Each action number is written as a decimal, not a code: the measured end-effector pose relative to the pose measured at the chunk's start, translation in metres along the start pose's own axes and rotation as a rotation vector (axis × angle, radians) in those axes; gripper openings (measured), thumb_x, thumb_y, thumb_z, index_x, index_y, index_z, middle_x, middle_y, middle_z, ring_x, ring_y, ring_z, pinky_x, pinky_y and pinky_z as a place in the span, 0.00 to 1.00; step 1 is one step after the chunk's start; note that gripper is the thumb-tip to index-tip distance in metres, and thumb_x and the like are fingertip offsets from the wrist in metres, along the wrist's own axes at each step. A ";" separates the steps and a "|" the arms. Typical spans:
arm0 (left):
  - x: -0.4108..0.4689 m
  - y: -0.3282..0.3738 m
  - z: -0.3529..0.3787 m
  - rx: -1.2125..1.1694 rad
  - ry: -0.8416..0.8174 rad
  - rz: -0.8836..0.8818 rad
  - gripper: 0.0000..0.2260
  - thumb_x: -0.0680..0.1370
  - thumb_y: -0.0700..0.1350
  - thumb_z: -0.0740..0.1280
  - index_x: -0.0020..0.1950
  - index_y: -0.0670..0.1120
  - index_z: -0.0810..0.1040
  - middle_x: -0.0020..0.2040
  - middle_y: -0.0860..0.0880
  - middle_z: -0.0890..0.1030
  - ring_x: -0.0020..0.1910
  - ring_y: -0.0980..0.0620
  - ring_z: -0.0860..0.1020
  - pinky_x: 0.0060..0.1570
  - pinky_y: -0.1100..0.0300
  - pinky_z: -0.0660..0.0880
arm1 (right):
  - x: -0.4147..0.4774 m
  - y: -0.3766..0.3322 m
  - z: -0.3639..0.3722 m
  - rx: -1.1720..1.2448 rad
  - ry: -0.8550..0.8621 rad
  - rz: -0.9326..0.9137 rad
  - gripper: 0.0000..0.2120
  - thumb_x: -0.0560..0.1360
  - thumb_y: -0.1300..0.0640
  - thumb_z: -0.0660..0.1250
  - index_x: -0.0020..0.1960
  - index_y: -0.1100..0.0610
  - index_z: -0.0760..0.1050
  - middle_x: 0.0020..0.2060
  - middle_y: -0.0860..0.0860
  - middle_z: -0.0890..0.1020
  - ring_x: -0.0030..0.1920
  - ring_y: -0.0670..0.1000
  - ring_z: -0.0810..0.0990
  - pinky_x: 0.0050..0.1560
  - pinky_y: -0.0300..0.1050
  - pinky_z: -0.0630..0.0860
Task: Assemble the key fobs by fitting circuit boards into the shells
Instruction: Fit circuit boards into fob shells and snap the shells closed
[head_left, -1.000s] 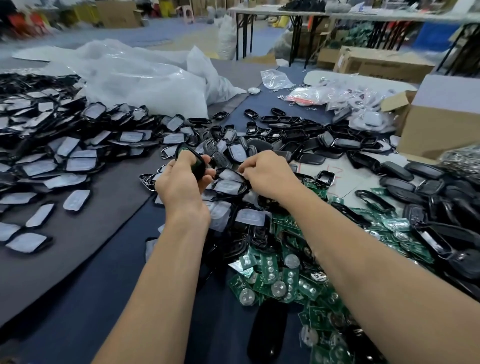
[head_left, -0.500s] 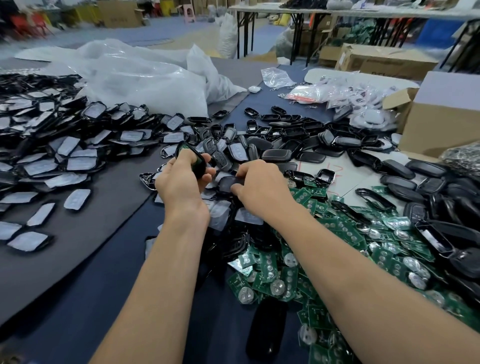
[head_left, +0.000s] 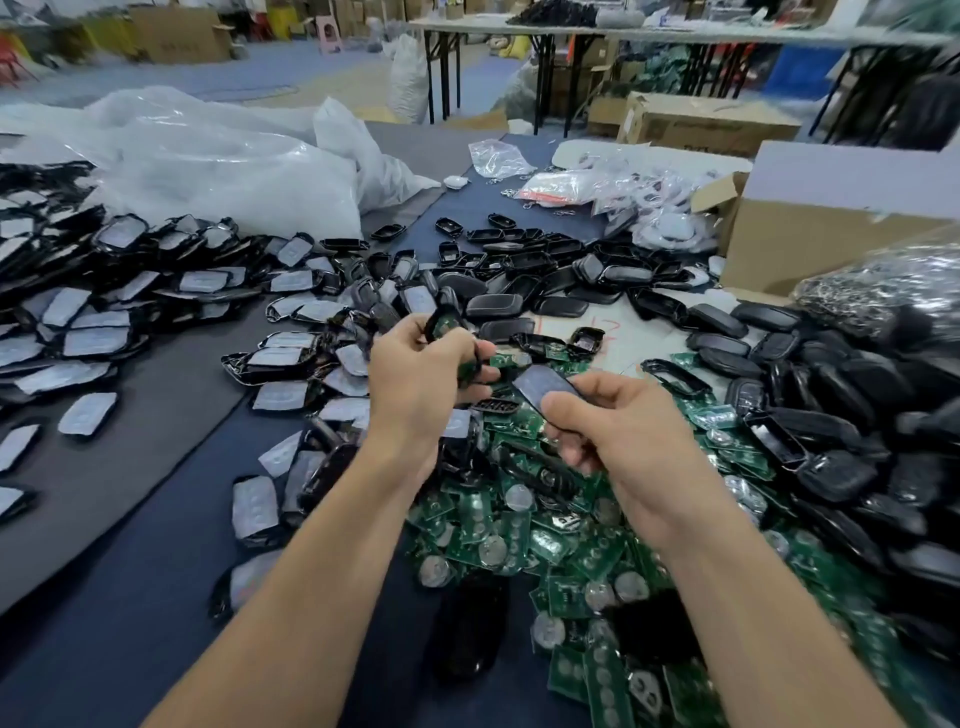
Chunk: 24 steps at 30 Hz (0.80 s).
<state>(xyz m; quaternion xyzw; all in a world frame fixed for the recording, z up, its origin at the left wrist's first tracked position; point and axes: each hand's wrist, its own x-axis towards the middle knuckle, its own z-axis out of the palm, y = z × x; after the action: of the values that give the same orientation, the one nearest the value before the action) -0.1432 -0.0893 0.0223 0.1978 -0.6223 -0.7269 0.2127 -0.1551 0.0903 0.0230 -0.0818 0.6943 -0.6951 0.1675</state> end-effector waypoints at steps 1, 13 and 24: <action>-0.005 -0.003 0.006 0.043 -0.050 0.006 0.04 0.75 0.33 0.66 0.45 0.41 0.77 0.37 0.45 0.86 0.32 0.48 0.83 0.31 0.59 0.80 | -0.004 0.004 -0.006 0.011 0.014 0.009 0.05 0.76 0.64 0.74 0.42 0.58 0.82 0.32 0.55 0.82 0.25 0.47 0.73 0.25 0.36 0.68; -0.024 -0.012 0.021 0.263 -0.256 -0.002 0.10 0.67 0.41 0.66 0.46 0.38 0.79 0.34 0.46 0.83 0.27 0.51 0.76 0.24 0.63 0.71 | -0.004 0.019 -0.009 0.060 0.195 -0.081 0.01 0.75 0.64 0.74 0.45 0.61 0.82 0.30 0.56 0.81 0.26 0.51 0.75 0.28 0.42 0.70; -0.026 -0.011 0.021 0.229 -0.324 0.048 0.10 0.75 0.36 0.68 0.35 0.44 0.74 0.28 0.50 0.73 0.27 0.52 0.65 0.26 0.63 0.62 | -0.007 0.019 -0.005 -0.028 0.205 -0.086 0.04 0.74 0.61 0.74 0.41 0.56 0.84 0.29 0.56 0.83 0.28 0.51 0.77 0.33 0.44 0.73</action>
<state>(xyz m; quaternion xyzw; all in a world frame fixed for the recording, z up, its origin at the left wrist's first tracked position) -0.1338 -0.0554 0.0148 0.0864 -0.7316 -0.6683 0.1032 -0.1478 0.0982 0.0053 -0.0421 0.7132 -0.6967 0.0643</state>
